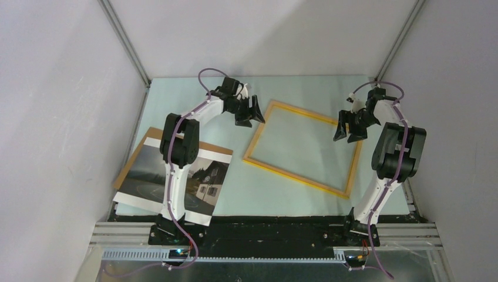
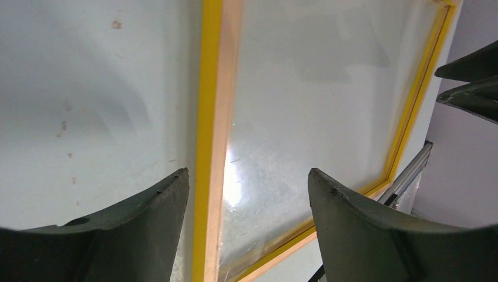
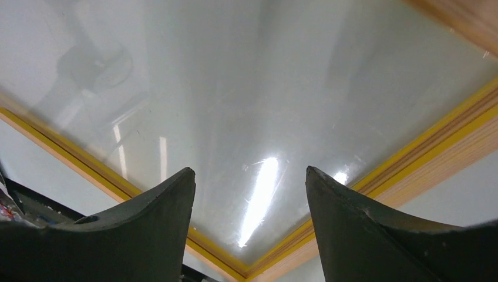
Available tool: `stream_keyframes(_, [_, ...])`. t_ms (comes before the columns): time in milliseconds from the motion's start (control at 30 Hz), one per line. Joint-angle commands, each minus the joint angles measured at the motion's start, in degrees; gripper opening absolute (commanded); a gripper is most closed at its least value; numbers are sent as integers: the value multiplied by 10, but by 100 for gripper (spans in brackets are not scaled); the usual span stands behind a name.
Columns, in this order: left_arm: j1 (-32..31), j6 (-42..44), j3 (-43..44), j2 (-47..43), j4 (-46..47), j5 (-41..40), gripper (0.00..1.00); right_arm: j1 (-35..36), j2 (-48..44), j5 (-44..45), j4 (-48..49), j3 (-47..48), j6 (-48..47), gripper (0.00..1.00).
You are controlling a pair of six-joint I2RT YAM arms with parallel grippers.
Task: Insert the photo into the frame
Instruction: Place the photo frame item in the photo frame, then pick up the photo frame item from the photo frame.
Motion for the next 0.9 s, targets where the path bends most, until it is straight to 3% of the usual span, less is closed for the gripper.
stream_keyframes(0, [-13,-10,30,-3,11,15,78,-6,-27,36,-23,-7,33,73])
stream_keyframes(867, [-35,-22,36,16,23,-4,78,-16,-18,129,-41,-56,86,74])
